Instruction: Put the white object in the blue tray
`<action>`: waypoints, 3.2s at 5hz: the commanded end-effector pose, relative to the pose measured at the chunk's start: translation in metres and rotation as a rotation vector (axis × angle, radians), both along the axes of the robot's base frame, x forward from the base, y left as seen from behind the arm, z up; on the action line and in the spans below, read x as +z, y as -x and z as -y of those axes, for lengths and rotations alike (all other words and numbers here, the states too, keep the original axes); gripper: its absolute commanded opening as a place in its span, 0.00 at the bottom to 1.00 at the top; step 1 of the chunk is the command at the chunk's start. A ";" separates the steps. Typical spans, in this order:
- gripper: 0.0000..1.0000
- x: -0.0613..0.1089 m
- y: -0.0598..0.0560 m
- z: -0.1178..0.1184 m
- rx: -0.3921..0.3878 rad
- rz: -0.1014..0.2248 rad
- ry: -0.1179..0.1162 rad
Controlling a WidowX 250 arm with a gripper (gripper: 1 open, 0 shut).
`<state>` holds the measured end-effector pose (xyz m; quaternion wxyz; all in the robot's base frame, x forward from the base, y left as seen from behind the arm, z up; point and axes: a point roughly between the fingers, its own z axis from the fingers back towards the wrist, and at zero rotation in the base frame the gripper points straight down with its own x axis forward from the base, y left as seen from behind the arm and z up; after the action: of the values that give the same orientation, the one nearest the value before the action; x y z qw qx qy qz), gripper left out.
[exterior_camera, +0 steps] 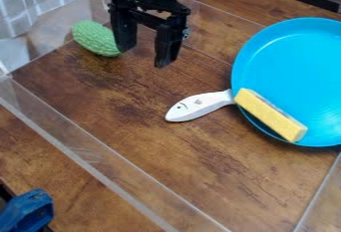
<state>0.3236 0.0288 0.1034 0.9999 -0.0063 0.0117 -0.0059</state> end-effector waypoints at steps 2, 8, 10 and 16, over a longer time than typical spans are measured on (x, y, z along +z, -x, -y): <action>1.00 0.016 -0.007 -0.012 0.036 0.069 -0.010; 1.00 -0.024 -0.021 0.031 -0.433 0.059 0.007; 1.00 -0.045 -0.022 0.047 -0.529 0.070 -0.001; 0.00 -0.034 -0.030 0.056 -0.543 0.034 -0.043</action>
<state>0.3442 -0.0202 0.0433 0.9635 0.0112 0.0364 -0.2651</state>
